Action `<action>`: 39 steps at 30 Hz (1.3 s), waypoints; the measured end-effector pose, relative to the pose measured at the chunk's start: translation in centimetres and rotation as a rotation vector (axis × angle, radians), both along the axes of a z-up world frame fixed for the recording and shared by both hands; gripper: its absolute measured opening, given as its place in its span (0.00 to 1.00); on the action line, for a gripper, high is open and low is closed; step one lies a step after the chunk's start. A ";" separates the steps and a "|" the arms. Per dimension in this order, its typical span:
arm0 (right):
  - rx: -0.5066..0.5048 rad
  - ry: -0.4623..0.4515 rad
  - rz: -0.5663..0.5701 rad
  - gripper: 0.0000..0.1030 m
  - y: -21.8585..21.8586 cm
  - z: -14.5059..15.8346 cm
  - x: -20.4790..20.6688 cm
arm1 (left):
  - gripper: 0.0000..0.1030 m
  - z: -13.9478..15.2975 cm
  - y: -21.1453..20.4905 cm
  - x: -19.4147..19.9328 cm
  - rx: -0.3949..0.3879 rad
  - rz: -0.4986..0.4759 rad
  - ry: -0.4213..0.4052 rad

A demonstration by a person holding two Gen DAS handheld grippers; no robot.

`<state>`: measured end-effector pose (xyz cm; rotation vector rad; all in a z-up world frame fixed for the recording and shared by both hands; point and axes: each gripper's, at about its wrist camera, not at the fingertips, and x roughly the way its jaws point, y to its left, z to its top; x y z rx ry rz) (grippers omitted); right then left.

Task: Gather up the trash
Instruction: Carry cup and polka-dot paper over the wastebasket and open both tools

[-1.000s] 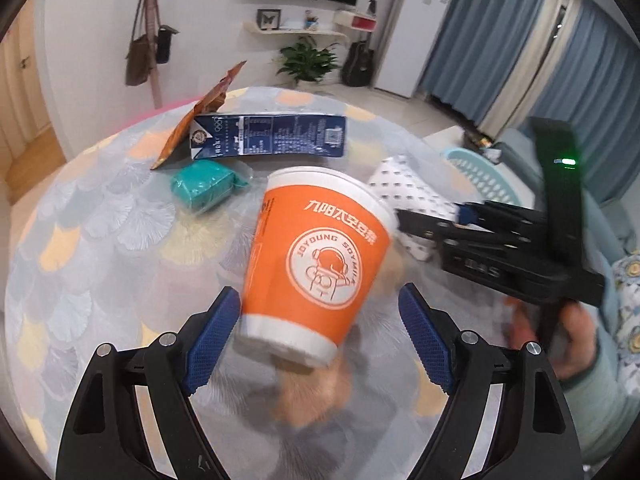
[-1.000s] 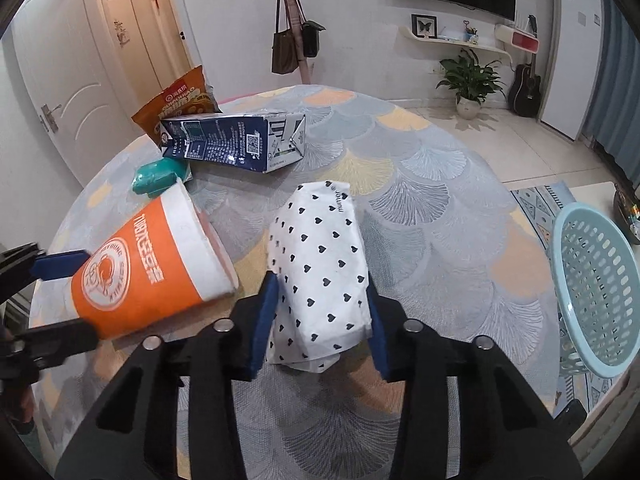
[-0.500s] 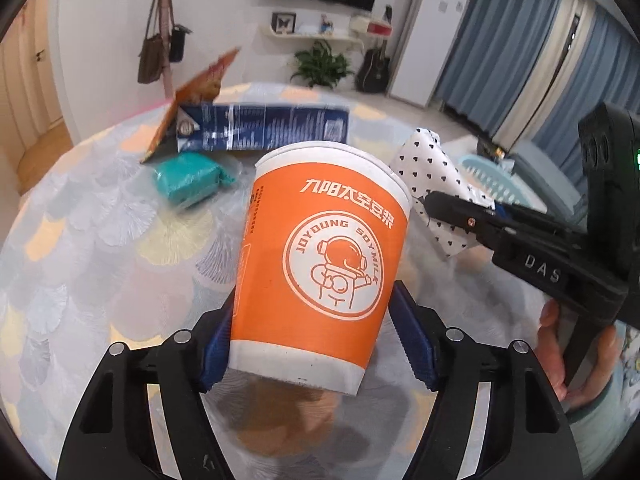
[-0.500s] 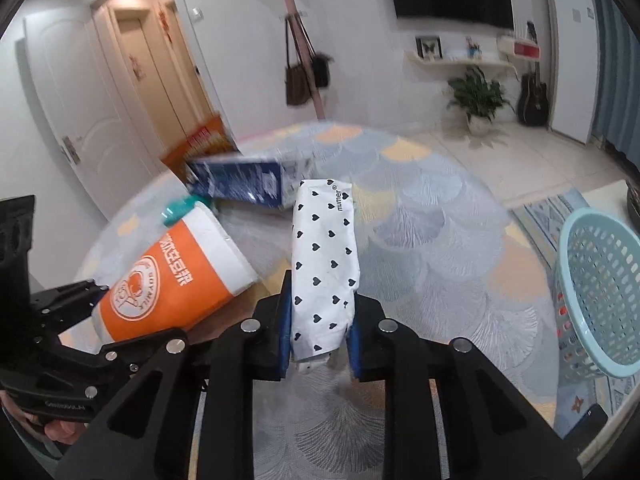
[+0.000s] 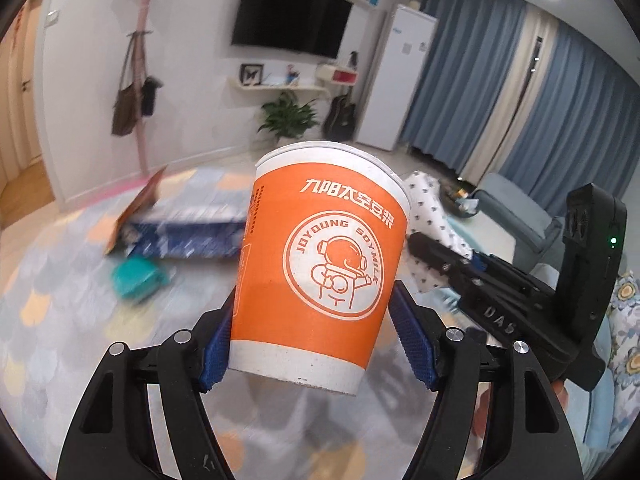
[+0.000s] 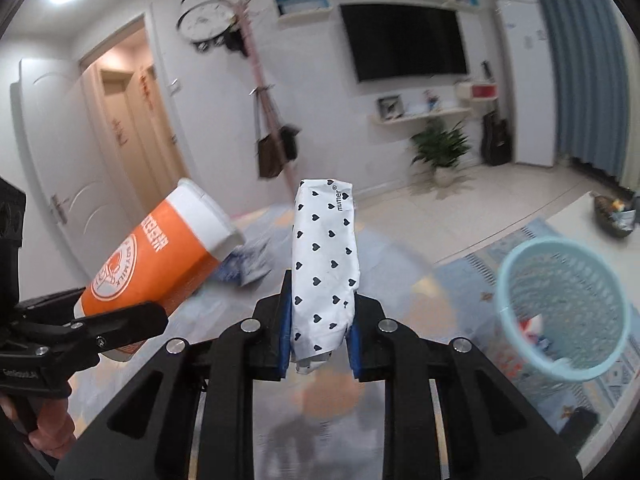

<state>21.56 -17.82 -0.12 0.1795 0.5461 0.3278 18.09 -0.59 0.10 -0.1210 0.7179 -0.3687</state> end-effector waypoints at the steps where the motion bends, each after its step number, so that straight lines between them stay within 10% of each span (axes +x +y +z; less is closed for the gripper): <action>1: -0.010 -0.014 -0.030 0.19 -0.9 0.7 0.0 | 0.67 0.4 -0.6 0.3 -0.006 -0.009 -0.007; 15: 0.009 -0.048 -0.354 0.19 -16.0 4.2 2.8 | 0.67 5.1 -14.0 6.8 -0.013 -0.168 -0.087; 39: 0.081 0.437 -0.537 0.20 -29.3 -11.3 10.4 | 0.67 -6.5 -29.3 18.8 0.014 -0.274 0.227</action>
